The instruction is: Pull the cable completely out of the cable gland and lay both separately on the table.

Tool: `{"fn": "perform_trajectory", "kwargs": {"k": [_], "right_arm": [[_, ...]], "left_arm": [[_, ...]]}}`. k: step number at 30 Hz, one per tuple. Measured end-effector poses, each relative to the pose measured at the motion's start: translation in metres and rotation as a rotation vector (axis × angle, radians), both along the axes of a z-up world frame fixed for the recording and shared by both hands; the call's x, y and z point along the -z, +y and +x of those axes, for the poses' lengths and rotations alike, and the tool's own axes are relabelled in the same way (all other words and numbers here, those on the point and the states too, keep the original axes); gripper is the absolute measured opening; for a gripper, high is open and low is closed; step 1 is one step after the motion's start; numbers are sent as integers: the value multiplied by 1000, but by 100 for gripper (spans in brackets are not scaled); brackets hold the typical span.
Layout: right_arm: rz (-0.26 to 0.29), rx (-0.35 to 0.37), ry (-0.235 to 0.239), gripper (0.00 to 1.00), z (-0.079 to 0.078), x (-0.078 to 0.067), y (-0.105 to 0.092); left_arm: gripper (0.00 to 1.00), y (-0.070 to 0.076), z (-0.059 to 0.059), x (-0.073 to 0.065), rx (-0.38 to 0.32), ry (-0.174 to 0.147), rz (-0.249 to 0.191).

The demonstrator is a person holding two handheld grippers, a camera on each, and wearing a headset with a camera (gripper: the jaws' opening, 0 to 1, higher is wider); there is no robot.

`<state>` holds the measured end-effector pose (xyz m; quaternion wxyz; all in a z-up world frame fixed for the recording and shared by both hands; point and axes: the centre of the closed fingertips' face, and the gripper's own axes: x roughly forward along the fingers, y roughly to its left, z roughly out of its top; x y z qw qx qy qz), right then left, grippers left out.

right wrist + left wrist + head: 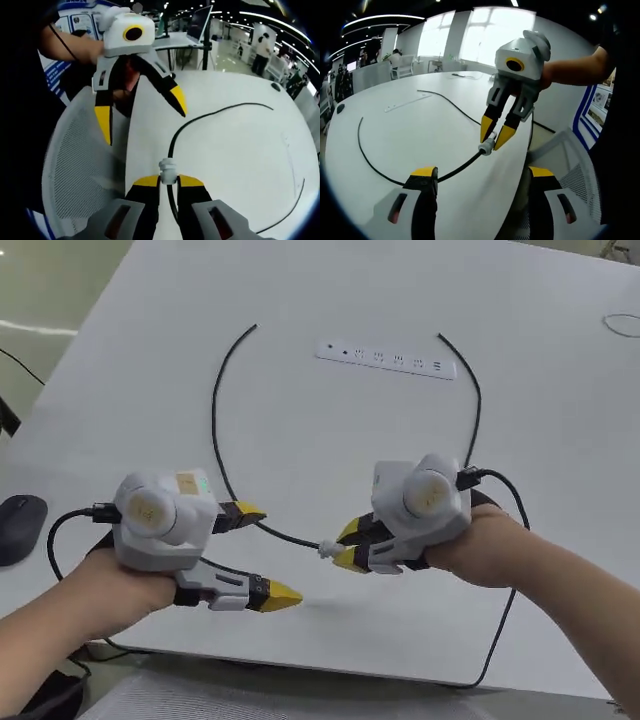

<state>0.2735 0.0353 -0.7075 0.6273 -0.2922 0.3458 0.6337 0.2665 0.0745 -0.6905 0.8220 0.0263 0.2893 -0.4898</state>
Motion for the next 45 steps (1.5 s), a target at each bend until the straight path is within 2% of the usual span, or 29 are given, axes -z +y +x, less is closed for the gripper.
{"fn": "perform_trajectory", "kwargs": {"k": [7, 12, 19, 23, 25, 30, 32, 34, 36, 45], "right_arm": [[4, -46, -31, 6, 2, -19, 5], [24, -73, -52, 6, -2, -33, 7], [30, -104, -82, 6, -2, -39, 6], [46, -120, -95, 7, -4, -42, 7], [52, -133, -102, 6, -5, -43, 7], [66, -143, -115, 6, -6, -46, 6], [71, -149, -124, 6, -7, -47, 6], [77, -151, -128, 6, -7, -48, 7], [82, -158, -138, 6, -7, -49, 7], [97, -175, -157, 7, -9, -47, 6]], "left_arm": [[66, -9, 9, -7, 37, -45, 4], [63, -14, 12, -16, 36, -58, -43], [51, -23, 10, -27, 74, -92, -86], [43, -28, 8, -33, 81, -82, -137], [41, -29, 8, -33, 88, -73, -141], [38, -31, 8, -30, 101, -72, -135], [36, -32, 8, -31, 104, -71, -143], [31, -33, 8, -33, 116, -86, -156], [28, -34, 8, -32, 120, -75, -161], [22, -37, 6, -34, 127, -70, -187]]}}
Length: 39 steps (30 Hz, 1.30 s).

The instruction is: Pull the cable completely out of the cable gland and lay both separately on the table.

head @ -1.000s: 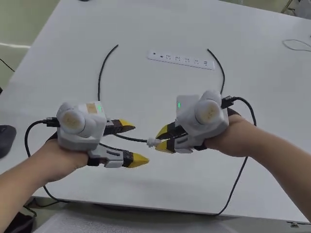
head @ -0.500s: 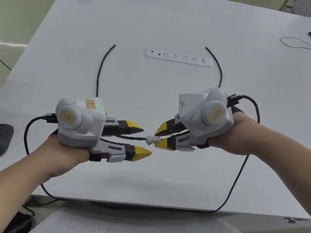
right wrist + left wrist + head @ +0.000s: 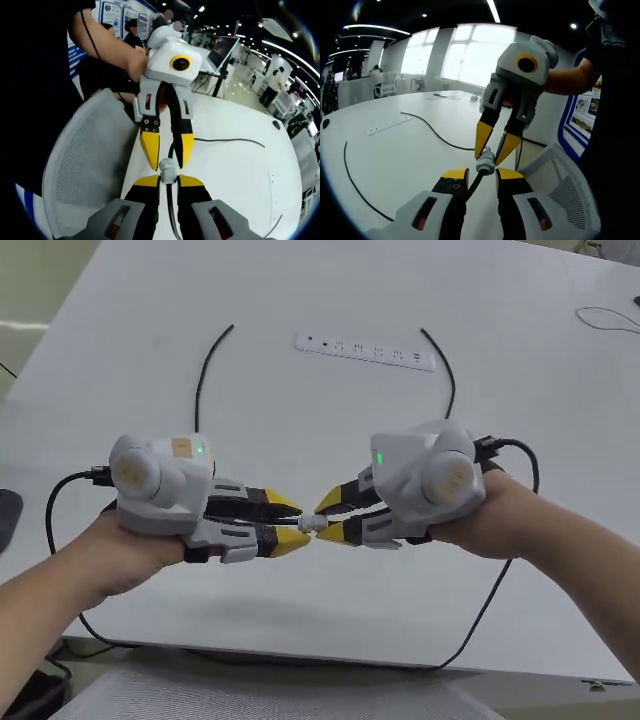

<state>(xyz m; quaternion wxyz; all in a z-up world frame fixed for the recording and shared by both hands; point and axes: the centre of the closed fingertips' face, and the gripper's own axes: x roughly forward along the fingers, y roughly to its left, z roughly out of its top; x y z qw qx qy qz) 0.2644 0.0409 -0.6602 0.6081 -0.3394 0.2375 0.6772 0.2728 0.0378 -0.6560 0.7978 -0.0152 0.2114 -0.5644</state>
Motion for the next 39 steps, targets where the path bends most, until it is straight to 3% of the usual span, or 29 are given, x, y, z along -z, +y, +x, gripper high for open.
{"fn": "perform_trajectory", "kwargs": {"k": [13, 16, 19, 29, 33, 34, 35, 37, 39], "right_arm": [[77, 13, 17, 7, -2, 0, -3], [89, 14, 4, 8, -2, 1, -3], [109, 26, -6, 9, -3, 1, -2], [132, 103, 69, 14, -9, 3, -7], [195, 192, 204, 15, -8, -4, -11], [223, 219, 268, 13, -9, -8, -10], [249, 246, 368, 12, -11, -12, -11], [296, 309, 444, 12, -1, -16, -12], [300, 331, 548, 12, 0, -16, -16]], "left_arm": [[16, -6, -5, -4, 34, -49, -20], [15, -6, -5, -3, 27, -46, -9], [15, -6, -4, -2, 14, -4, -9], [15, -9, -14, 2, 62, 13, 21], [15, -9, -16, 6, 74, 10, 37], [15, -10, -16, 5, 75, 6, 36], [15, -10, -15, 5, 75, 3, 36], [15, -9, -14, 3, 76, -1, 37], [15, -9, -13, 2, 75, -7, 40]]}}
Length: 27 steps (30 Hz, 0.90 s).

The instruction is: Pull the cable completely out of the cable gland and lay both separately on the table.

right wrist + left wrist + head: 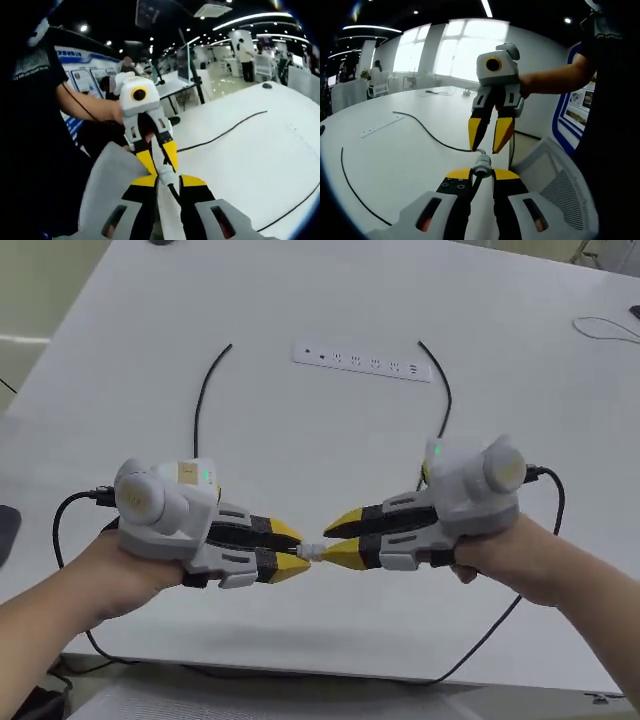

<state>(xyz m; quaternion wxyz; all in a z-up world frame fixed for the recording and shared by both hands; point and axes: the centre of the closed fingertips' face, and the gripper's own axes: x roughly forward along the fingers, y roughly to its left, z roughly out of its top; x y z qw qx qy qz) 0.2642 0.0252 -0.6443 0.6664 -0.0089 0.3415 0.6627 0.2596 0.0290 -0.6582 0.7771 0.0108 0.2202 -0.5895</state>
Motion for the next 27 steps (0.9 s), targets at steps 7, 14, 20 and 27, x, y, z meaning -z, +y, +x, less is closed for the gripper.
{"fn": "perform_trajectory", "kwargs": {"k": [7, 14, 20, 27], "right_arm": [[43, -15, 131, 16, 2, 3, 0], [27, -45, 154, 15, -5, 10, 6], [27, -62, 146, 10, -7, 10, 11], [7, -125, 12, 8, -10, 14, 8]], "left_arm": [[15, 1, 1, -3, 7, -16, 0], [15, 0, 3, -2, 15, -12, 0], [15, -3, 4, 0, 12, 0, 0], [15, -5, 4, 1, 10, 22, -4]]}}
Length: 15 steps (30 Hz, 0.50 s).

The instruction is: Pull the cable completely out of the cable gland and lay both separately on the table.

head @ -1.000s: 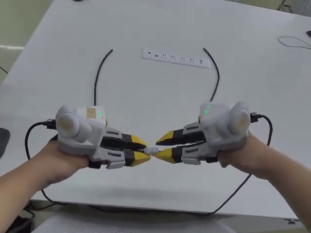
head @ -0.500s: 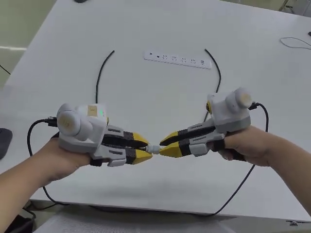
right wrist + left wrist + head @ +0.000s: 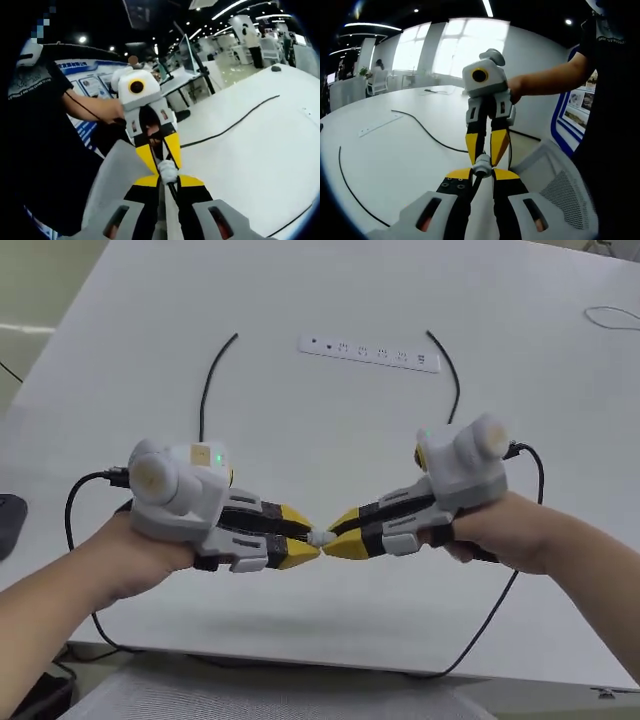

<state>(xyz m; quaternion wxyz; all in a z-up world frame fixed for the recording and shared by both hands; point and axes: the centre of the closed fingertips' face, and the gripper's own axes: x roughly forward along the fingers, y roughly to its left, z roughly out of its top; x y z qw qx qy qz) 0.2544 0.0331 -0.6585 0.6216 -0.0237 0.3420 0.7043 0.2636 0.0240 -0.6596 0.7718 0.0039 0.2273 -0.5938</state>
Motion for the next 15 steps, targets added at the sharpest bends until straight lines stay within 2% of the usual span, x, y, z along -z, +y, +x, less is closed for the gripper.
{"fn": "perform_trajectory", "kwargs": {"k": [2, 4, 7, 10, 13, 15], "right_arm": [[1, 7, 11, 8, -2, -2, -1], [7, -5, -58, 7, -1, -4, -1], [2, -21, -148, 6, 0, -5, -1], [-12, -38, -216, 6, -4, -4, 0], [-20, -63, -314, 6, -2, -1, -1], [-30, -83, -368, 6, -4, -1, -1]], "left_arm": [[15, 1, 0, -1, 0, 12, -10], [15, 1, 0, -4, -5, 35, -30], [15, 1, -2, -5, -3, 49, -39], [15, 1, -4, -4, 9, 56, -37], [15, 1, -6, -2, 13, 75, -39], [15, 1, -7, -2, 11, 113, -55]]}}
